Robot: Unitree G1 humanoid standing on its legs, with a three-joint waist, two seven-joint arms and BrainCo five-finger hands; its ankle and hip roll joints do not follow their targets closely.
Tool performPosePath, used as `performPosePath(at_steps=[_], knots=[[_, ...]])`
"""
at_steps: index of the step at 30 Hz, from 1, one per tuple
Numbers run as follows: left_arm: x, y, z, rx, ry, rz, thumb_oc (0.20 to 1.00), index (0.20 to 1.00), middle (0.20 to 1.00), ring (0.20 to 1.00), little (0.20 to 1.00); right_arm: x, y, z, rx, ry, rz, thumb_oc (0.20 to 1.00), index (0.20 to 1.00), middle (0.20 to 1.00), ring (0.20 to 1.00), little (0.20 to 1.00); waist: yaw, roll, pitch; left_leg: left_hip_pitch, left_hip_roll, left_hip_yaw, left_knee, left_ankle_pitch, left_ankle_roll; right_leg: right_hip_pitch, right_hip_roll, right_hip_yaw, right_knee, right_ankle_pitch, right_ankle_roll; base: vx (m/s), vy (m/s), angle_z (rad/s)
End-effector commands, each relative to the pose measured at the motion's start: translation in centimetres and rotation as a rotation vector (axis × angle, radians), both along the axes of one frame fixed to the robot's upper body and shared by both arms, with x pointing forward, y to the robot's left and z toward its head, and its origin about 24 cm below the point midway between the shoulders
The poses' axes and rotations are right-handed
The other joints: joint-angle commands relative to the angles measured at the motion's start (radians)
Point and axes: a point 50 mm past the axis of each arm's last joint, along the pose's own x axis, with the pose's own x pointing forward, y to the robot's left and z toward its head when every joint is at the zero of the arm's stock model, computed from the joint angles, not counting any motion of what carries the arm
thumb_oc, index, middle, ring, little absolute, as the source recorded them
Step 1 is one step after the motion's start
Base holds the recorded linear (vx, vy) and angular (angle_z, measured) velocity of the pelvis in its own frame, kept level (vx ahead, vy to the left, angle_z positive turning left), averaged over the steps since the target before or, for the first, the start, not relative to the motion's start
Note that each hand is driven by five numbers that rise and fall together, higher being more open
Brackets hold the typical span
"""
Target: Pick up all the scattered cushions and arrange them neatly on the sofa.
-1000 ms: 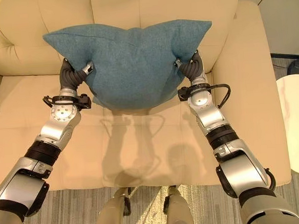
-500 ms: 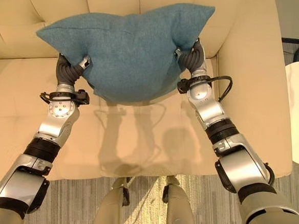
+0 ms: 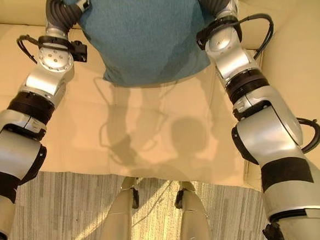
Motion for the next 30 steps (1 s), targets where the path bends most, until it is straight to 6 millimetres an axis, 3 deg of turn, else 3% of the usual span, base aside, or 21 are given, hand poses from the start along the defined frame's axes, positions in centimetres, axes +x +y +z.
performPosePath(at_steps=[1,3,4,5,6,7,10,16,17,18,22,28,30], knots=[[-0.5,-1.0,2.6,0.067,-0.08,-0.007,1.0,1.0,1.0,1.0,1.0,0.1,2.0,0.3,-0.046,-0.003,0.055,1.0,1.0,1.0,1.0,1.0,0.01,-0.053,-0.039,-0.029,-0.022,0.025,0.016,-0.071,-0.056,-0.008,0.014,0.052,-0.186,0.182,0.083,-0.07,0.024,-0.03],[-0.5,-1.0,2.7,0.079,-0.076,0.006,1.0,1.0,1.0,1.0,1.0,0.2,1.7,0.4,-0.062,0.003,0.03,1.0,1.0,1.0,1.0,1.0,0.007,-0.052,-0.043,-0.042,-0.025,0.025,0.004,-0.062,-0.058,-0.022,0.015,0.053,-0.192,0.186,0.085,0.04,0.005,-0.01],[-0.5,-1.0,2.7,0.078,-0.075,0.007,1.0,1.0,1.0,1.0,1.0,0.2,1.7,0.3,-0.063,0.004,0.03,1.0,1.0,1.0,1.0,1.0,0.01,-0.05,-0.051,-0.028,-0.019,0.018,-0.001,-0.09,-0.064,-0.011,0.023,0.059,-0.196,0.166,0.092,0.01,0.046,-0.03],[-0.5,-1.0,3.1,0.1,-0.079,0.029,1.0,1.0,1.0,1.0,1.0,0.2,1.2,0.6,-0.083,0.007,-0.003,1.0,1.0,1.0,1.0,1.0,0.006,-0.049,-0.046,-0.05,-0.027,0.028,-0.01,-0.053,-0.058,-0.037,0.018,0.054,-0.199,0.192,0.088,0.09,0.007,-0.04],[-0.4,-0.7,3.1,0.102,-0.072,0.044,1.0,1.0,1.0,1.0,1.0,0.3,1.0,0.5,-0.09,0.016,-0.017,1.0,1.0,1.0,1.0,1.0,0.009,-0.046,-0.056,-0.039,-0.022,0.021,-0.021,-0.078,-0.065,-0.032,0.026,0.059,-0.205,0.174,0.095,-0.07,0.046,-0.03],[-0.4,-0.4,3.3,0.105,-0.072,0.058,1.0,1.0,1.0,1.0,1.0,0.2,0.6,0.7,-0.1,0.02,-0.033,1.0,1.0,1.0,1.0,1.0,0.006,-0.048,-0.051,-0.059,-0.028,0.027,-0.018,-0.045,-0.059,-0.052,0.018,0.054,-0.202,0.197,0.09,0.0,0.0,0.0],[-0.5,0.1,3.6,0.112,-0.072,0.078,1.0,1.0,1.0,1.0,1.0,0.2,0.1,0.8,-0.11,0.027,-0.052,1.0,1.0,1.0,1.0,1.0,0.004,-0.047,-0.059,-0.069,-0.03,0.027,-0.021,-0.044,-0.058,-0.066,0.019,0.057,-0.205,0.201,0.09,-0.02,0.027,0.0],[-0.5,2.8,3.5,0.09,-0.051,0.153,1.0,1.0,1.0,1.0,1.0,0.2,-1.9,0.6,-0.11,0.053,-0.109,1.0,1.0,1.0,1.0,1.0,0.0,-0.047,-0.073,-0.086,-0.034,0.025,-0.009,-0.05,-0.056,-0.084,0.018,0.06,-0.207,0.203,0.09,0.01,0.016,-0.04],[-0.6,4.0,3.4,0.073,-0.04,0.181,1.0,1.0,1.0,1.0,1.0,0.1,-2.8,0.3,-0.103,0.059,-0.132,1.0,1.0,1.0,1.0,1.0,0.003,-0.044,-0.083,-0.071,-0.028,0.019,-0.009,-0.081,-0.063,-0.068,0.025,0.063,-0.213,0.184,0.097,0.0,0.02,-0.05],[-0.6,4.4,3.4,0.063,-0.041,0.188,1.0,1.0,1.0,1.0,1.0,0.1,-3.0,0.2,-0.098,0.062,-0.136,1.0,1.0,1.0,1.0,1.0,-0.001,-0.047,-0.074,-0.084,-0.034,0.026,-0.001,-0.056,-0.056,-0.079,0.017,0.058,-0.209,0.204,0.091,0.0,0.021,-0.04],[-1.0,6.4,3.2,0.015,-0.036,0.212,1.0,1.0,1.0,1.0,1.0,-0.2,-4.6,0.1,-0.067,0.061,-0.162,1.0,1.0,1.0,1.0,1.0,-0.003,-0.045,-0.078,-0.081,-0.037,0.028,0.007,-0.062,-0.053,-0.075,0.015,0.055,-0.209,0.203,0.091,-0.02,0.009,-0.01],[-1.6,8.8,2.5,-0.142,-0.059,0.191,1.0,1.0,1.0,1.0,1.0,-0.7,-5.2,0.4,0.103,-0.014,-0.084,1.0,1.0,1.0,1.0,1.0,-0.004,-0.042,-0.084,-0.07,-0.037,0.03,0.007,-0.07,-0.054,-0.067,0.014,0.055,-0.209,0.199,0.09,0.01,0.009,-0.02],[-2.2,10.6,2.3,-0.224,-0.078,0.186,1.0,1.0,1.0,1.0,1.0,-1.3,-6.1,1.1,0.128,-0.05,-0.086,1.0,1.0,1.0,1.0,1.0,-0.004,-0.042,-0.086,-0.065,-0.035,0.033,0.01,-0.074,-0.055,-0.063,0.013,0.052,-0.21,0.195,0.09,0.0,0.0,0.0]])
